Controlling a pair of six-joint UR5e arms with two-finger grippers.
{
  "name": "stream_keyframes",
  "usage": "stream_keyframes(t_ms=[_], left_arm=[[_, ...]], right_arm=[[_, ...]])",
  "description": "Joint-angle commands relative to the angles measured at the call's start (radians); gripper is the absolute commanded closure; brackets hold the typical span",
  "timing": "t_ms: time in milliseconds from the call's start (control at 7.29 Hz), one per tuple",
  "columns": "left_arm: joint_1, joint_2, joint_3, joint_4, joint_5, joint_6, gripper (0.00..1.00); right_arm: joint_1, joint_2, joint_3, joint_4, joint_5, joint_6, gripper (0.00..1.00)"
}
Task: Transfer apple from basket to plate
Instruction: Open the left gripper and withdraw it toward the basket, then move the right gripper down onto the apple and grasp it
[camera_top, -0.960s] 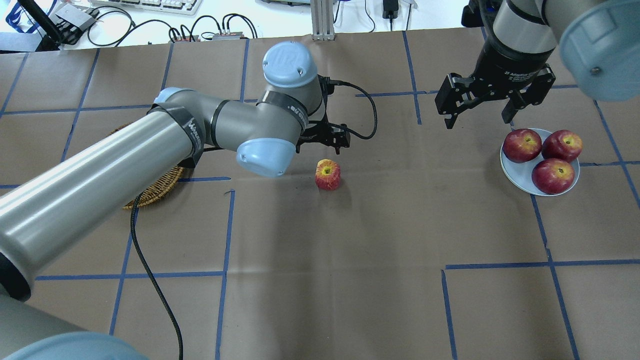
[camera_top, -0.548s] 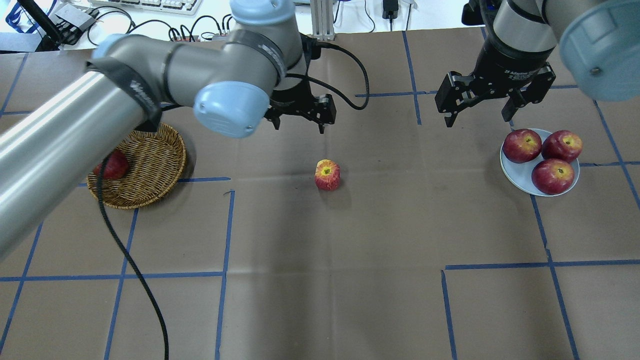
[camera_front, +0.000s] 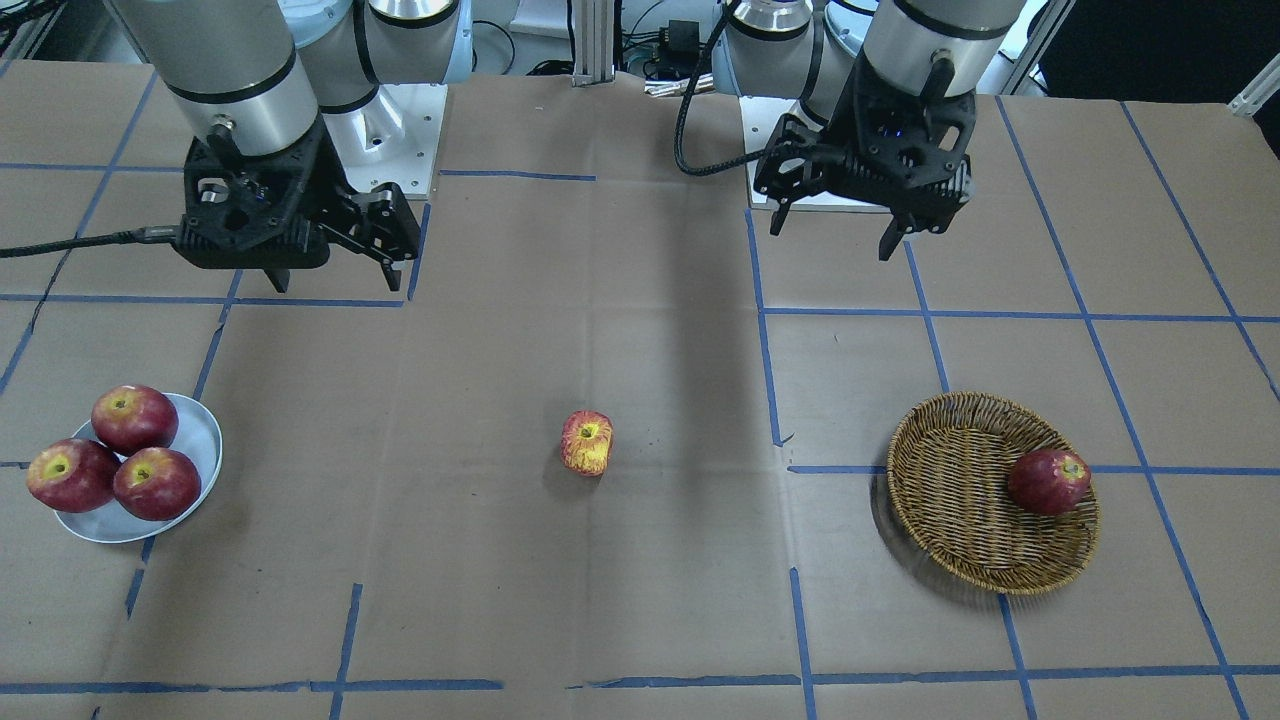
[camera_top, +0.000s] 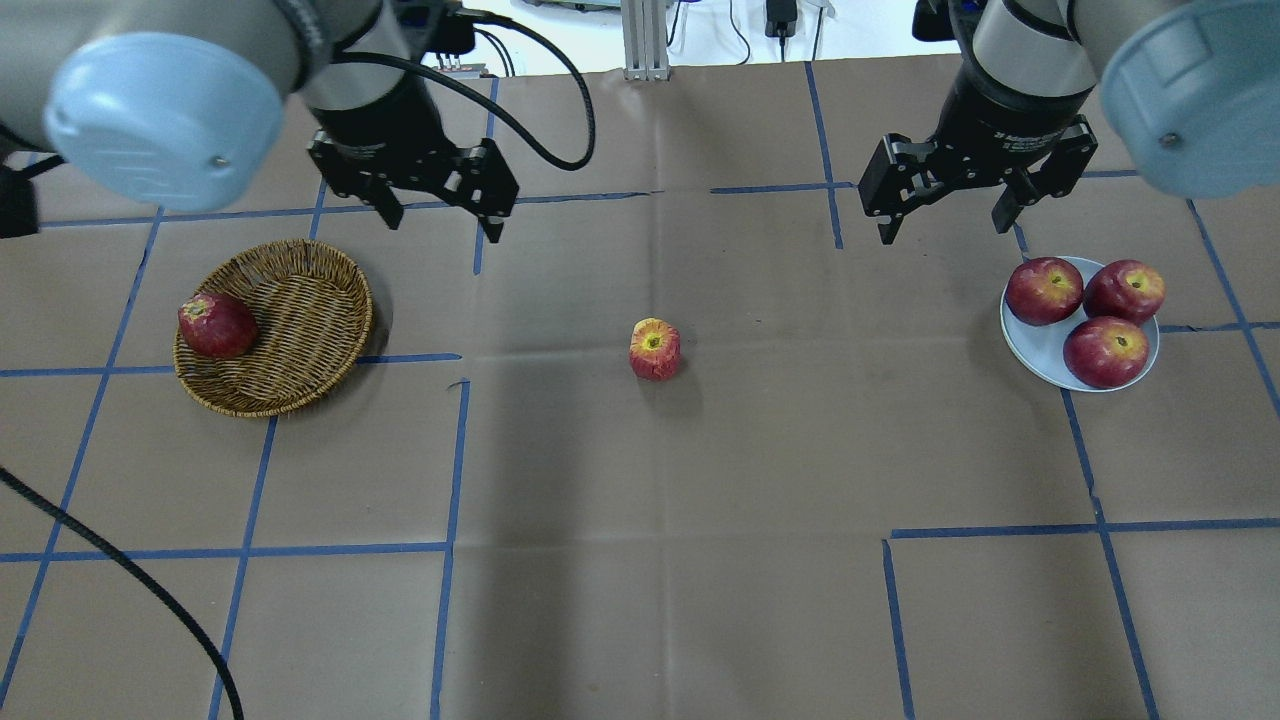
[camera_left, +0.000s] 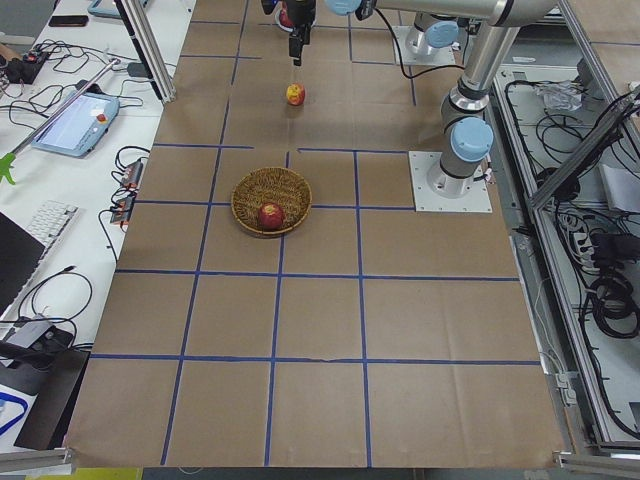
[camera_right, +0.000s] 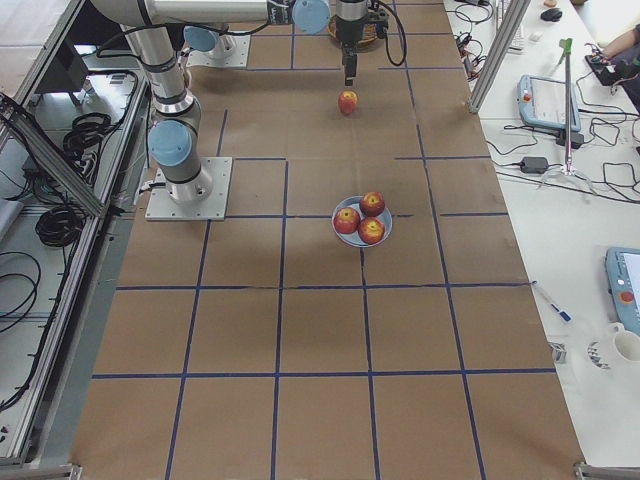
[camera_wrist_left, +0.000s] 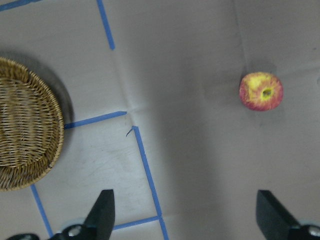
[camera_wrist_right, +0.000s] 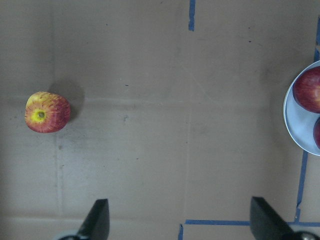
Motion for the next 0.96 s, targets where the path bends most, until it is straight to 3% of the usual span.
stream_keyframes(t_ms=[0,411,823], left_arm=[[0.031,0.040,-0.041,-0.016,0.002,0.012,0.01],[0.037,0.043,-0.075,-0.010,0.007,0.009,0.01],[0.039,0.041,-0.075,-0.009,0.007,0.009,0.01]], right_arm=[[0.120,0.115,-0.081,-0.026,0.000,0.174,0.00],[0.243,0.278,-0.098,-0.190,0.000,0.357,0.00],[0.291,0.415,-0.064,-0.316,0.000,0.368,0.00]])
